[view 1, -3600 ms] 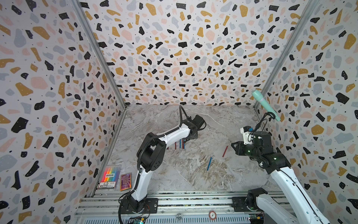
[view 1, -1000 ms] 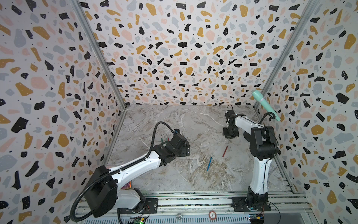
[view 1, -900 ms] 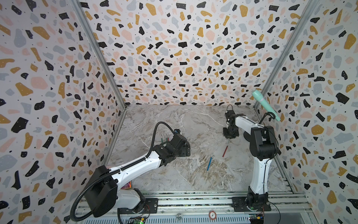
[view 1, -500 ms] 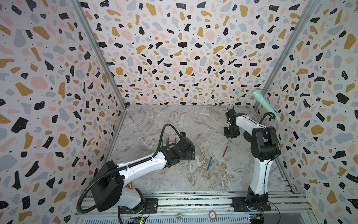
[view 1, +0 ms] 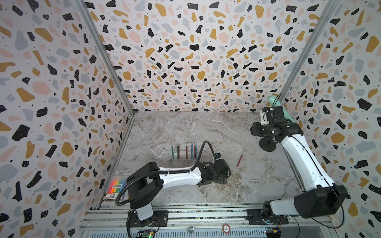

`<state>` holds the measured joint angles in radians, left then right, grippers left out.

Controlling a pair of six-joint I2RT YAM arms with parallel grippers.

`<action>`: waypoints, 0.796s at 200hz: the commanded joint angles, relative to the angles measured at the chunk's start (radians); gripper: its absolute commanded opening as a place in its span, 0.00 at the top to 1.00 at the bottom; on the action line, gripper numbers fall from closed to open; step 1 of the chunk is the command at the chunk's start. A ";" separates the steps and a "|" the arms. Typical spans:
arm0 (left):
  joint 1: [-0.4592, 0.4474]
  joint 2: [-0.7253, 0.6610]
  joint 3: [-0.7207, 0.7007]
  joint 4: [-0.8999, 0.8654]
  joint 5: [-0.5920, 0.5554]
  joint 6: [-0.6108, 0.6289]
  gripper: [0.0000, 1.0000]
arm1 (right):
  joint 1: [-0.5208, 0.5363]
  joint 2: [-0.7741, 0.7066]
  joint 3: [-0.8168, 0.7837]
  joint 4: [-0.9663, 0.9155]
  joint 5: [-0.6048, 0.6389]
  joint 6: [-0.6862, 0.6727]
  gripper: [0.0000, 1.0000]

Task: Remove protective caps from carving knives
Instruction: Pick up the carving knife from the center of the board.

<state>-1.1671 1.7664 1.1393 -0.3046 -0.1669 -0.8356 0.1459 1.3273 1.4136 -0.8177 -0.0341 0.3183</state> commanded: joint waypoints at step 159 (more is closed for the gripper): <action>-0.028 0.435 0.372 -0.310 -0.166 0.064 0.81 | 0.063 -0.380 -0.158 -0.101 -0.106 0.017 0.28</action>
<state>-1.1957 2.1498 1.5375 -0.5308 -0.3313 -0.7914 0.1951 0.9588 1.2316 -0.8864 -0.1455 0.3317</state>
